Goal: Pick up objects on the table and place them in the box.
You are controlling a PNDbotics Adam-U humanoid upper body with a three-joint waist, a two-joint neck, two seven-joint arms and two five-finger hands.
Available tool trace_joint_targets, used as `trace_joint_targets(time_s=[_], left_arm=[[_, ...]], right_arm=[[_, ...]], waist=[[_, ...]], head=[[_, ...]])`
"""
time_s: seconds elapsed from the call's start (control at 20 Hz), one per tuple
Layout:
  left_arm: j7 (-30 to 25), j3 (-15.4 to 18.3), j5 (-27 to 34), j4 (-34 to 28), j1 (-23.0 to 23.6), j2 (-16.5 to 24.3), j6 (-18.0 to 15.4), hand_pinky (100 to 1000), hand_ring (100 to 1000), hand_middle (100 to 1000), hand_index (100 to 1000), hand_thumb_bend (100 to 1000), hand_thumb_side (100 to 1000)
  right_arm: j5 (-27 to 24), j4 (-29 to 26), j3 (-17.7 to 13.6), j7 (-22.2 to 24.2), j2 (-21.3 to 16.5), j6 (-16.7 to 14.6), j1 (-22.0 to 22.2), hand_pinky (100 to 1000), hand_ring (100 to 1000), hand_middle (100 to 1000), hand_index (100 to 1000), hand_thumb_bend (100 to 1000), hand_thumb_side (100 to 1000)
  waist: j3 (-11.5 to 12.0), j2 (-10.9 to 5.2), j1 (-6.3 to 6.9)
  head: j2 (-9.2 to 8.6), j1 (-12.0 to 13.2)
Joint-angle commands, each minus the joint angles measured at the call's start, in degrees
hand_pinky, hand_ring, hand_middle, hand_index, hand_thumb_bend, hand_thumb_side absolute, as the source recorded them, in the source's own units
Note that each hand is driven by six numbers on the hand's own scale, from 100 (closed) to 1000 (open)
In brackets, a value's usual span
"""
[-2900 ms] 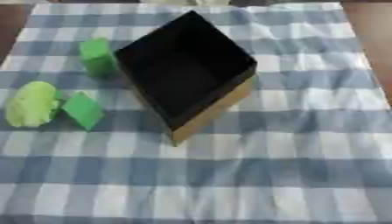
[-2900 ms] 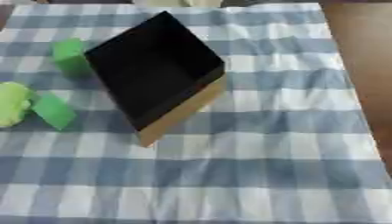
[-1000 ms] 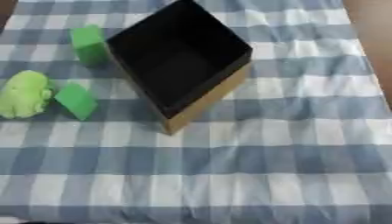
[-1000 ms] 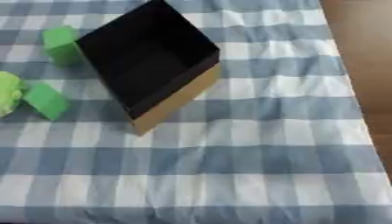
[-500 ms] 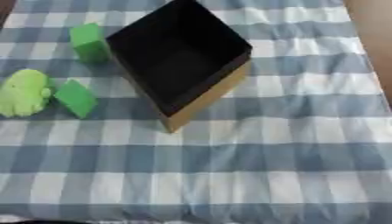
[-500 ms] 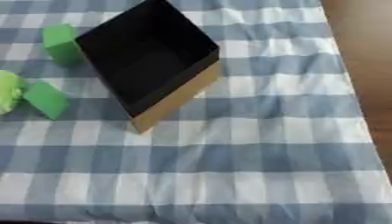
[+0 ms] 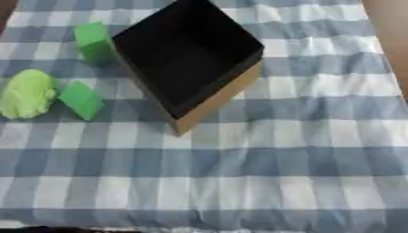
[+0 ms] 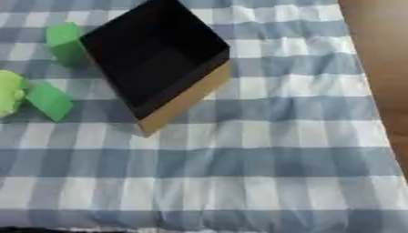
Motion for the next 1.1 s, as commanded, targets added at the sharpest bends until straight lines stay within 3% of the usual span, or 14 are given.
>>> trace_joint_targets(time_s=[0.05, 0.3, 0.9, 1.1], left_arm=[[-0.7, -0.7, 0.3, 0.2, -1.5, 2.2, 3.4, 914, 900, 817, 910, 704, 102], [-2.6, -3.8, 0.5, 1.5, -3.8, 0.5, 6.1, 912, 906, 833, 910, 688, 106], [-7.0, -7.5, -4.3, 9.3, -9.0, -3.7, 6.9, 909, 905, 846, 900, 715, 100], [-7.3, -7.9, -5.4, 11.8, -9.8, -5.2, 6.5, 898, 894, 835, 893, 682, 100]], right_arm=[[0.4, -1.1, -0.1, 0.3, -1.1, 0.5, -0.3, 881, 1000, 439, 887, 100, 545], [0.4, -1.1, 0.0, 0.5, -0.8, 1.1, -0.6, 881, 1000, 437, 886, 100, 546], [1.0, -1.1, 0.1, 0.7, 0.2, 2.6, -1.0, 883, 1000, 428, 885, 100, 549], [1.3, -1.1, 0.0, 0.8, 0.6, 3.1, -1.0, 883, 1000, 425, 884, 100, 550]], waist=[[-0.1, -1.74, 1.0], [-0.6, -1.63, 1.09], [-1.5, -1.16, 1.34], [-1.7, -1.05, 1.34]], head=[[0.33, 0.3], [0.33, 0.8], [0.33, 1.7], [0.33, 2.1]])
